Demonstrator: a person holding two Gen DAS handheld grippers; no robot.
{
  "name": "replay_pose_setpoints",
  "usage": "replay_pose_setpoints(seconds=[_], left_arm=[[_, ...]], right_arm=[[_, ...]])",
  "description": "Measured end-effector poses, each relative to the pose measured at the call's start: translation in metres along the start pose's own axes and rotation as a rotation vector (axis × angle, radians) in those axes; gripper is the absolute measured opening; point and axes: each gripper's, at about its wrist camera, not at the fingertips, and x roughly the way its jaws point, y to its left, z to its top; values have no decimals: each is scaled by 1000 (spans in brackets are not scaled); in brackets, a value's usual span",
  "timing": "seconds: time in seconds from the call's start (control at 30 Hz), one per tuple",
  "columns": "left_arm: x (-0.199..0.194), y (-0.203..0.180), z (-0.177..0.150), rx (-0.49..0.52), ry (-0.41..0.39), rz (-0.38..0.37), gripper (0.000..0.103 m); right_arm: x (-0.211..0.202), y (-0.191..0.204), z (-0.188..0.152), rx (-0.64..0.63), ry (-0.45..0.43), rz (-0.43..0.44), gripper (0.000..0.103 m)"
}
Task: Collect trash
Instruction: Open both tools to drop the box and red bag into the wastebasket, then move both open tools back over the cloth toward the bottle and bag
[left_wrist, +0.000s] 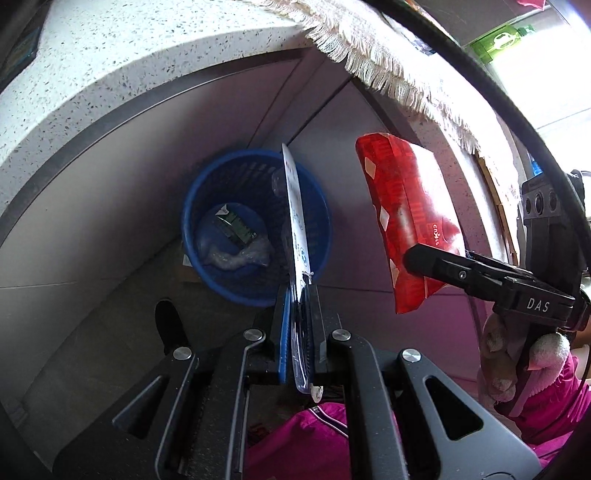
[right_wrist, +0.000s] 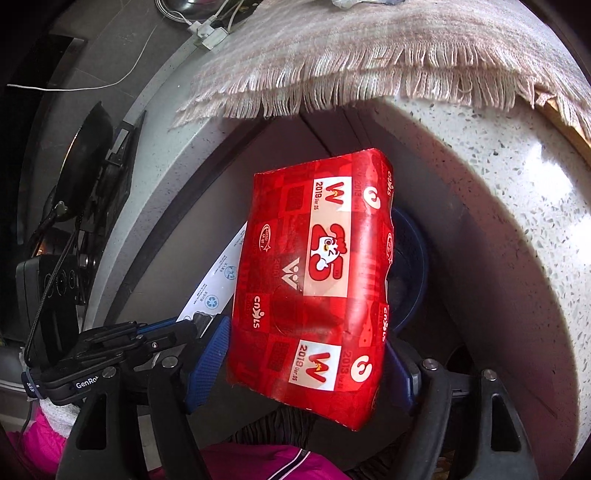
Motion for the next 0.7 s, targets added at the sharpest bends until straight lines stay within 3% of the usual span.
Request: replay_pose_setpoints(seconds=[0.33,0.7], left_arm=[[32,-2,26,0,-8,48,4],[32,5,28,12,-8,61,4]], right_arm=[[25,-12,11,20,20,-36,82],[8,-25,11,30,4,-19,82]])
